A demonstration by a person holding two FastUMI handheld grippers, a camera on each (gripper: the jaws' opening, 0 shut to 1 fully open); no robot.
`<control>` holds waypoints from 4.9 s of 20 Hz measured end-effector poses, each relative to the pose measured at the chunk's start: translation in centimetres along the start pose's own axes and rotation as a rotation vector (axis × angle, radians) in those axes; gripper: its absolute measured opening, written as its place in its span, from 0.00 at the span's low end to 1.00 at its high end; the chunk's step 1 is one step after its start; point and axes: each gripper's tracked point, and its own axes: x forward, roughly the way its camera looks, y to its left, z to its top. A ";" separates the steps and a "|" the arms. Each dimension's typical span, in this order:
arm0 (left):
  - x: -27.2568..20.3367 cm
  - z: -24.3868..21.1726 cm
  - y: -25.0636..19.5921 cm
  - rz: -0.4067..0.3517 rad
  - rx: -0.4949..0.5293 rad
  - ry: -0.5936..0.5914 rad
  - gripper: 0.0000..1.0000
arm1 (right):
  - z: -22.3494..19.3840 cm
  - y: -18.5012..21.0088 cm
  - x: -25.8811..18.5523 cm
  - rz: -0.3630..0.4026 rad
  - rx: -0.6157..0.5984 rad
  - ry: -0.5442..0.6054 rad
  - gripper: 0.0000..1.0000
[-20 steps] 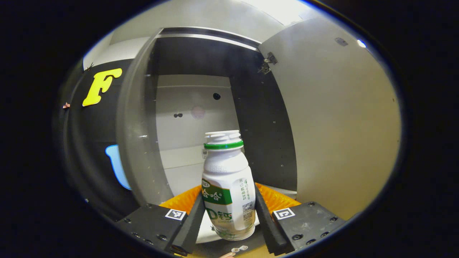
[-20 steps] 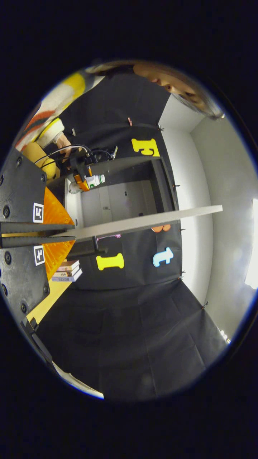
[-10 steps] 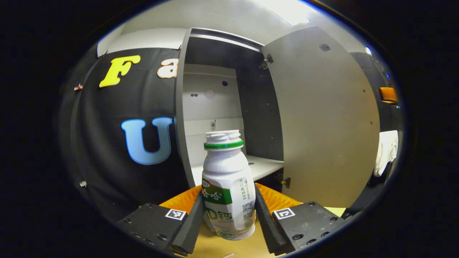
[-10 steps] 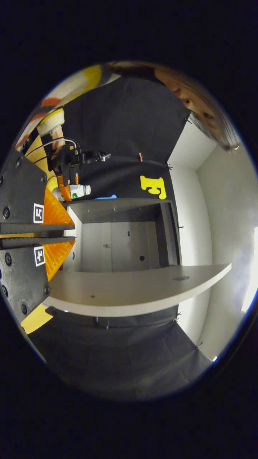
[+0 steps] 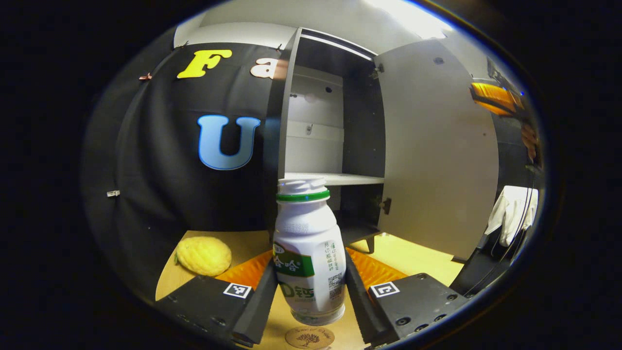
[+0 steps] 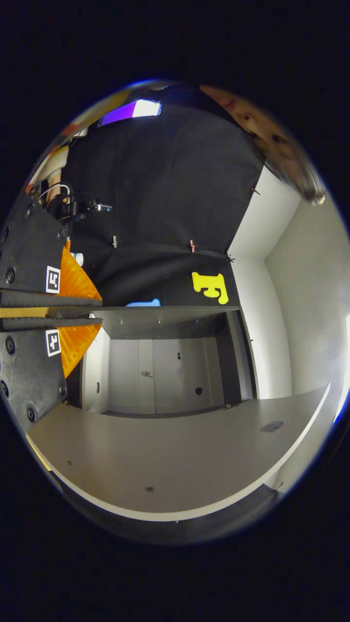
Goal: Open the cabinet door with the right hand, grasp the bottle in the cabinet with the left hand and place it on the coaster, then close the cabinet door with the right hand.
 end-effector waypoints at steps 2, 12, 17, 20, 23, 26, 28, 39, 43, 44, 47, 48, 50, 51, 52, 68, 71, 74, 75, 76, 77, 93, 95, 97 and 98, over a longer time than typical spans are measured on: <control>-1.2 -3.0 -0.2 0.027 -0.037 0.009 0.74 | -1.2 0.2 0.8 0.020 -0.050 0.007 0.12; -1.9 -11.2 1.4 0.113 -0.103 -0.015 0.74 | -4.7 2.5 1.4 0.090 -0.046 0.048 0.13; -1.6 -13.6 1.6 0.123 -0.004 0.009 0.74 | -6.2 2.1 2.5 0.083 -0.033 0.060 0.13; -1.8 -13.7 0.8 0.099 0.019 -0.008 0.75 | -6.0 1.8 3.1 0.092 -0.010 0.046 0.13; -1.6 -14.9 0.1 0.079 0.002 0.012 0.75 | -6.7 1.7 3.6 0.094 -0.002 0.068 0.13; -1.8 -14.8 0.1 0.092 0.005 0.014 0.79 | -6.6 1.6 3.9 0.098 -0.002 0.076 0.13; -1.7 -13.6 1.2 0.131 0.026 -0.010 0.86 | -7.0 1.3 4.2 0.095 -0.007 0.089 0.13; -0.2 -8.5 -0.3 0.022 0.177 0.070 0.89 | -5.2 0.2 7.0 0.067 0.060 0.123 0.13; 0.8 -4.2 -0.6 -0.019 0.166 0.053 0.95 | -4.2 -0.6 7.4 0.033 0.087 0.120 0.13; 1.1 -2.6 -0.9 -0.039 0.152 0.036 0.95 | -3.3 -0.5 7.4 0.035 0.104 0.100 0.13; 1.6 3.8 -2.1 -0.112 0.113 -0.025 0.95 | -0.7 -0.3 6.4 0.026 0.152 0.044 0.23; 1.8 6.0 -2.7 -0.141 0.103 -0.047 0.95 | -0.2 -1.1 5.8 -0.007 0.137 0.031 0.23; 2.3 10.0 -4.1 -0.212 0.082 -0.090 0.95 | 0.3 -1.8 4.0 -0.054 0.110 0.015 0.33; 2.7 11.8 -4.9 -0.251 0.072 -0.108 0.95 | 0.4 -2.2 2.8 -0.093 0.093 0.012 0.26; 3.0 13.5 -5.7 -0.291 0.064 -0.122 0.95 | 0.5 -2.5 1.3 -0.124 0.073 0.015 0.37; 12.7 22.3 -19.7 -0.533 0.006 -0.209 0.97 | 2.1 -17.0 -16.1 -0.609 -0.081 0.058 0.94; 13.4 23.0 -20.3 -0.496 0.014 -0.223 0.96 | 2.3 -21.0 -15.4 -0.598 -0.051 0.016 0.98; 13.6 22.9 -19.4 -0.434 0.016 -0.218 0.96 | 2.3 -21.6 -13.2 -0.491 0.004 0.001 0.98; 13.4 23.1 -19.1 -0.419 0.012 -0.223 0.96 | 2.2 -21.6 -12.6 -0.457 0.007 0.004 0.98; 13.4 23.1 -18.9 -0.407 0.005 -0.227 0.96 | 2.0 -21.4 -12.2 -0.429 0.005 0.012 0.98; 13.3 23.2 -18.6 -0.395 -0.003 -0.226 0.96 | 2.1 -21.5 -12.0 -0.411 0.000 0.018 0.98; 7.8 21.3 -8.9 -0.260 0.029 -0.163 0.96 | -0.3 -11.2 -3.2 -0.184 0.112 0.047 0.97; 7.2 21.0 -7.0 -0.242 0.048 -0.150 0.96 | -0.9 -9.8 -1.4 -0.174 0.133 0.039 0.97; 6.1 20.9 -5.5 -0.237 0.055 -0.143 0.96 | -1.7 -7.8 0.3 -0.148 0.142 0.045 0.97; 5.6 20.8 -4.9 -0.235 0.055 -0.141 0.96 | -1.7 -7.3 1.0 -0.148 0.136 0.040 0.97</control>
